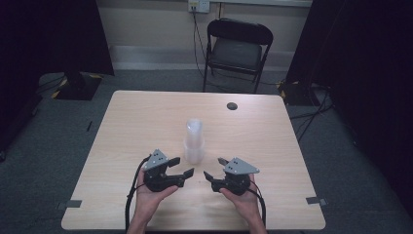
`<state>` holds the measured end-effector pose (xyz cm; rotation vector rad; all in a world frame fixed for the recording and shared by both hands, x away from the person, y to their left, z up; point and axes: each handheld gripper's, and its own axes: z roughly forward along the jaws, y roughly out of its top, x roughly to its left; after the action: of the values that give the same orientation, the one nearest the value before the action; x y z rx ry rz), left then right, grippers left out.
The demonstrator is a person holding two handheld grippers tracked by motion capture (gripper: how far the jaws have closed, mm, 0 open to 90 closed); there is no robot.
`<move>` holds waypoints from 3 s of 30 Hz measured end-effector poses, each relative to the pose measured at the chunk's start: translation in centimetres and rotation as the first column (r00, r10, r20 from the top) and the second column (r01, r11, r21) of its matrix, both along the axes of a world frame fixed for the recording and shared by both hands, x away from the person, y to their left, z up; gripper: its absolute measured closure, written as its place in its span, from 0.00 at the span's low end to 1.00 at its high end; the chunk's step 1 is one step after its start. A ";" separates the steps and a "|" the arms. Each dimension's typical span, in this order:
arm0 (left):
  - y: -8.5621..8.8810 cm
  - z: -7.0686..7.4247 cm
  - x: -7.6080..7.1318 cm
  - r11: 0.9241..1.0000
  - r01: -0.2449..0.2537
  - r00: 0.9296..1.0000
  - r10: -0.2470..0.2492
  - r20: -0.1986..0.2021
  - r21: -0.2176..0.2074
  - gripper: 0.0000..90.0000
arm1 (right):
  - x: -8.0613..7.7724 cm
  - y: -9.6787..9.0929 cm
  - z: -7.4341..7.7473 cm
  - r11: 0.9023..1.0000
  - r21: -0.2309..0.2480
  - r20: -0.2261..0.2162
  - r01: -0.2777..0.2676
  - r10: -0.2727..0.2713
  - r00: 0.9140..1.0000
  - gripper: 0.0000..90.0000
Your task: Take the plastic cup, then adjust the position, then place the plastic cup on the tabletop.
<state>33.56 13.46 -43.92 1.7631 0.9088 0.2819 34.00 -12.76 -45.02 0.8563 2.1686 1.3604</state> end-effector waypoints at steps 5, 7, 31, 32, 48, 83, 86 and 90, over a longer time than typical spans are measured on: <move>0.4 -0.9 0.0 1.000 -0.012 1.000 0.012 0.014 0.021 0.31 | 0.4 -0.7 0.1 0.999 0.020 -0.004 0.034 -0.034 0.999 0.33; 0.5 -1.1 -0.1 1.000 -0.014 1.000 0.013 0.014 0.024 0.31 | 0.6 -0.8 0.0 0.999 0.016 -0.009 0.046 -0.046 0.999 0.33; 1.3 -2.2 -0.5 0.997 -0.067 0.997 0.066 0.032 0.034 0.25 | 6.0 -3.3 1.4 0.974 0.097 -0.005 0.205 -0.206 0.979 0.34; 1.4 -2.2 -0.5 0.997 -0.072 0.997 0.070 0.031 0.038 0.25 | 6.3 -3.4 1.4 0.972 0.101 -0.007 0.211 -0.211 0.977 0.34; 1.7 -2.5 -0.5 0.994 -0.093 0.996 0.093 0.014 0.050 0.24 | 9.6 -3.7 1.3 0.947 0.160 -0.024 0.279 -0.279 0.960 0.33; 2.7 -3.2 -1.1 0.989 -0.135 0.990 0.138 -0.043 0.058 0.18 | 12.1 -4.1 -2.3 0.947 0.054 -0.037 0.317 -0.315 0.948 0.32; 2.6 -3.2 -1.1 0.990 -0.125 0.991 0.127 -0.030 0.068 0.18 | 11.9 -4.3 -2.5 0.947 0.057 -0.044 0.316 -0.314 0.948 0.32; 2.6 -3.1 -1.1 0.990 -0.126 0.991 0.128 -0.028 0.067 0.18 | 11.8 -4.2 -2.5 0.947 0.052 -0.045 0.318 -0.315 0.948 0.31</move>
<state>32.44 16.01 -47.02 1.7762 1.0479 0.3695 45.83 -16.99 -47.50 1.2019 1.9199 1.2580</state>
